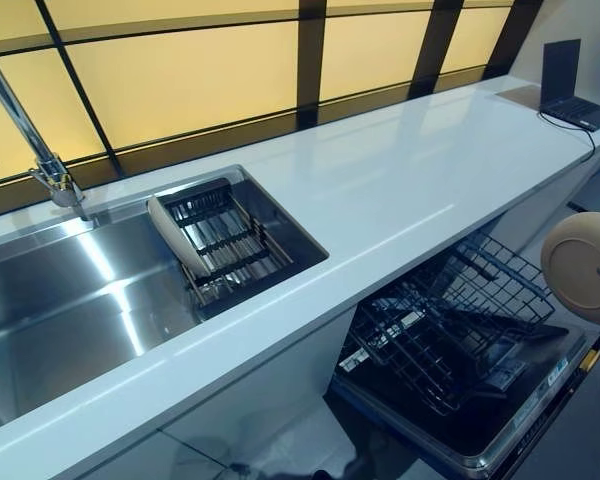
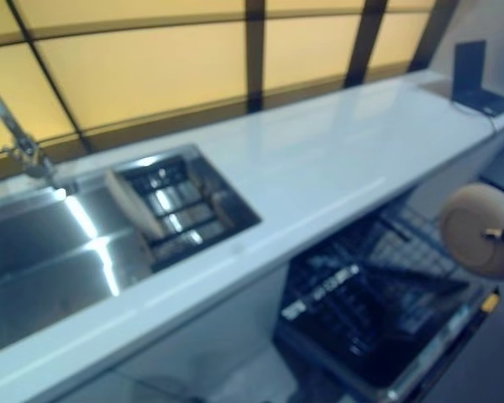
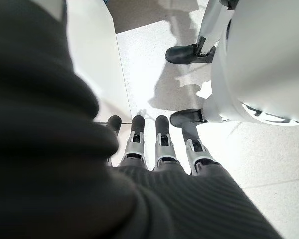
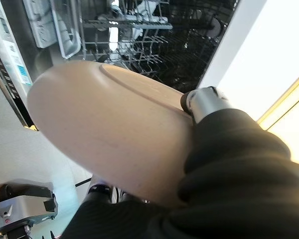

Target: Take plates into dishwasher

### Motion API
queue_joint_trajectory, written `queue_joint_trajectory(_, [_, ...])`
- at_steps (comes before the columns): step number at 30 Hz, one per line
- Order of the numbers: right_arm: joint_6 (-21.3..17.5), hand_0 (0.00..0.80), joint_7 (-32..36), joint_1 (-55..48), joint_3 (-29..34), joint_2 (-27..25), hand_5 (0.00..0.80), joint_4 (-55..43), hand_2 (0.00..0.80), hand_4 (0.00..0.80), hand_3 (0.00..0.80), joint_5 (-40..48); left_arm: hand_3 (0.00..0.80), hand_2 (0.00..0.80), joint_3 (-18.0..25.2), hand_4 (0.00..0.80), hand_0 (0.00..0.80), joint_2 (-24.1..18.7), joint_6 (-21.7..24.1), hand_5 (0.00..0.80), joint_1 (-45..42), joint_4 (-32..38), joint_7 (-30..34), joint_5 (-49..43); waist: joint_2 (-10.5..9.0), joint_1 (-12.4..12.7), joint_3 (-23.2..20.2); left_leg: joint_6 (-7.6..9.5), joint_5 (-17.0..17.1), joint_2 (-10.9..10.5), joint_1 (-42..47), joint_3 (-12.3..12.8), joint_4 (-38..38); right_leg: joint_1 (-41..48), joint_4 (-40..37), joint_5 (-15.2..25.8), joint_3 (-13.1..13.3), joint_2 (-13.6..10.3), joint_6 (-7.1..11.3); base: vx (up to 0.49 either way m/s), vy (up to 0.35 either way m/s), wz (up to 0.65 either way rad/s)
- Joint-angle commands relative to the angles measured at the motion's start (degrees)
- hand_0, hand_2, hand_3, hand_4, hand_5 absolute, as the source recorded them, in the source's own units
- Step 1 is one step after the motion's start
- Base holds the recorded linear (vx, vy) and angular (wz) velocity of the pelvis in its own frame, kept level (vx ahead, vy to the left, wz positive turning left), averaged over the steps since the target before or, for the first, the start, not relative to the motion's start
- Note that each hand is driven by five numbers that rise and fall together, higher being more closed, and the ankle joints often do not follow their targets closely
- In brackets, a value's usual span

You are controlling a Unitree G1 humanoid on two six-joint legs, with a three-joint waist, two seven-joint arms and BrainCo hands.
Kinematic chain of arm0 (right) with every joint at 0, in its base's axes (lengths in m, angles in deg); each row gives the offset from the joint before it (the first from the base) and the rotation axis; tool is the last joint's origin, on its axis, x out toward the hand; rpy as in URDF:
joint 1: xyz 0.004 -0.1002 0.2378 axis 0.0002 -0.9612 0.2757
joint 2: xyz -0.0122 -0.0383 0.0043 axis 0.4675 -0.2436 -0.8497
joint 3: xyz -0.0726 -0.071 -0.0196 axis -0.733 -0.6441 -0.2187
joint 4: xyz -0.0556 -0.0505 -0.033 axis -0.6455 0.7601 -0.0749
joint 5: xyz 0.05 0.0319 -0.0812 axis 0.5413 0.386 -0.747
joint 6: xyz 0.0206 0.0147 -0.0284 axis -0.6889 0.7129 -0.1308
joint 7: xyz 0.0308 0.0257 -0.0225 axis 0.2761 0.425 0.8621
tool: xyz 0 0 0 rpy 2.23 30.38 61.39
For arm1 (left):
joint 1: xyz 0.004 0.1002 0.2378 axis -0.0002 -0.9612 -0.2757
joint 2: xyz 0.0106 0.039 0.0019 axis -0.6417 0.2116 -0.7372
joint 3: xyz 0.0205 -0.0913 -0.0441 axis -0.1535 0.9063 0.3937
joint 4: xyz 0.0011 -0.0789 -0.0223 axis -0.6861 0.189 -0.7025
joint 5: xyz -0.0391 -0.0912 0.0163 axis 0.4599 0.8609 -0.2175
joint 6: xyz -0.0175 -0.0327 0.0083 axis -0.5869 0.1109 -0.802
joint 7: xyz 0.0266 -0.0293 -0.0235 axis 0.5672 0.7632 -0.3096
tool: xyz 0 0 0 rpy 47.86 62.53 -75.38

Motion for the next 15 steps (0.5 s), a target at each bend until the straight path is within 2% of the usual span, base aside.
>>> queue_joint_trajectory(1, [-3.91, 0.8, -1.2, 0.74, 3.94, 1.27, 0.8, -1.35, 0.8, 0.8, 0.8, -2.85, 0.0, 0.0, 2.36, 0.0, 0.0, -1.92, 0.56, 0.0, 0.46, -1.2, 0.93, -0.98, -1.76, 0.47, -0.64, 1.98, -5.17, -0.21, 2.24, -2.01, 0.2, 0.96, 0.18, -2.01, -0.29, 0.29, 2.79, -0.006, -0.05, -0.09])
queue_joint_trajectory(5, [-5.35, 0.8, -4.33, -2.21, 5.12, 4.57, 0.8, -4.97, 0.8, 0.8, 0.8, -6.78, 0.0, 0.0, 2.22, 0.0, 0.0, -1.61, 0.98, 0.0, 0.72, -0.61, 0.74, -0.68, -0.99, 0.13, 0.11, 1.97, -5.08, -0.21, 1.9, -2.24, 0.2, 0.61, 0.18, -2.0, -0.38, 0.24, 2.74, -0.022, -0.051, 0.0])
queue_joint_trajectory(15, [-4.05, 0.8, -8.85, -1.95, 3.89, 11.4, 0.8, -11.35, 0.8, 0.8, 0.8, -11.16, 0.0, 0.0, 1.78, 0.0, 0.0, -1.03, 1.9, 0.0, 1.31, 0.28, 1.11, -0.51, 1.52, -0.14, 2.57, 2.04, -4.79, -0.61, 0.87, -2.7, 0.2, -0.41, 0.18, -1.99, -0.91, -0.17, 2.52, -0.025, -0.036, 0.0])
